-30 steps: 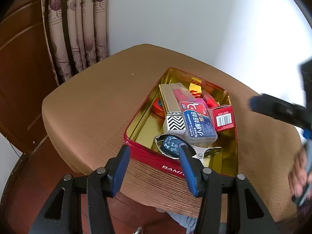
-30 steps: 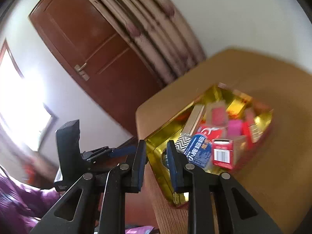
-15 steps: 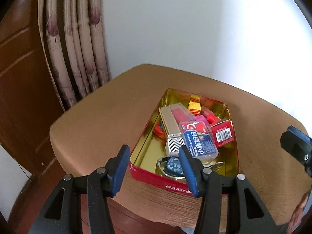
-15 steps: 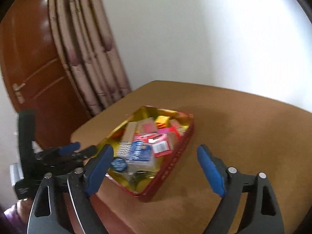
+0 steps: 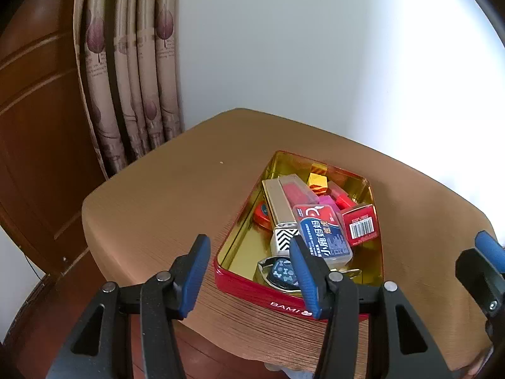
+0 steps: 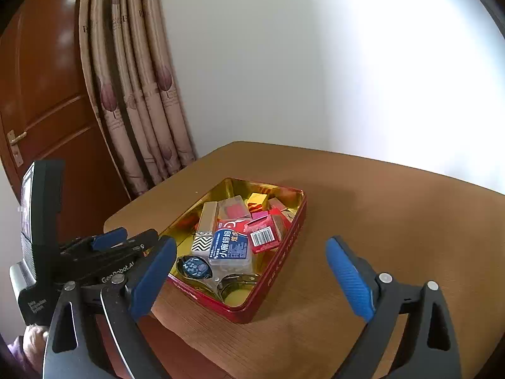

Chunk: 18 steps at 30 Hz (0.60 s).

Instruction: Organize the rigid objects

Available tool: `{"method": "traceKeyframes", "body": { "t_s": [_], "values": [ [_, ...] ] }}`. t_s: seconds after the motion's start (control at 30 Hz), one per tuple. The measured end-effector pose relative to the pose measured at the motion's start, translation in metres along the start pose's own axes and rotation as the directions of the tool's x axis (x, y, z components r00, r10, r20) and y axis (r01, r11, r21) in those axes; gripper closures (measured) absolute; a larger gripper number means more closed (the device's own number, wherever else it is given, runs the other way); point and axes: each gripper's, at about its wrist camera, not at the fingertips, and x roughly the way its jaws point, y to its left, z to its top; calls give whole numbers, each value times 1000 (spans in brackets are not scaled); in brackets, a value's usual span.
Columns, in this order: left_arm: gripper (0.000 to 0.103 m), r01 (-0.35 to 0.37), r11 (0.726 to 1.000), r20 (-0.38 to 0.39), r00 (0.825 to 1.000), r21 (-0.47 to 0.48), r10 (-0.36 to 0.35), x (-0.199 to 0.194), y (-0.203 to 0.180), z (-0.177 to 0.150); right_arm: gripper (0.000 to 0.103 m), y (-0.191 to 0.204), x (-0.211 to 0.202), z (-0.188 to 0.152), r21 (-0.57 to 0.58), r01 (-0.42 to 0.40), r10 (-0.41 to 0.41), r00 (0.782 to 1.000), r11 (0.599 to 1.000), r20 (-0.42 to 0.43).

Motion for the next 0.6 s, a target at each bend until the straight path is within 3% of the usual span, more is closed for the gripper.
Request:
{"method": "traceKeyframes", "body": {
  "t_s": [0.4, 0.6],
  "values": [
    [50, -2, 996, 113, 994, 93, -9, -29, -18, -2, 2, 6, -39, 5, 8, 103, -103, 986, 995, 133],
    [50, 22, 991, 125, 991, 131, -38, -36, -27, -4, 1, -1, -51, 9, 41, 93, -98, 984, 995, 149]
  ]
}}
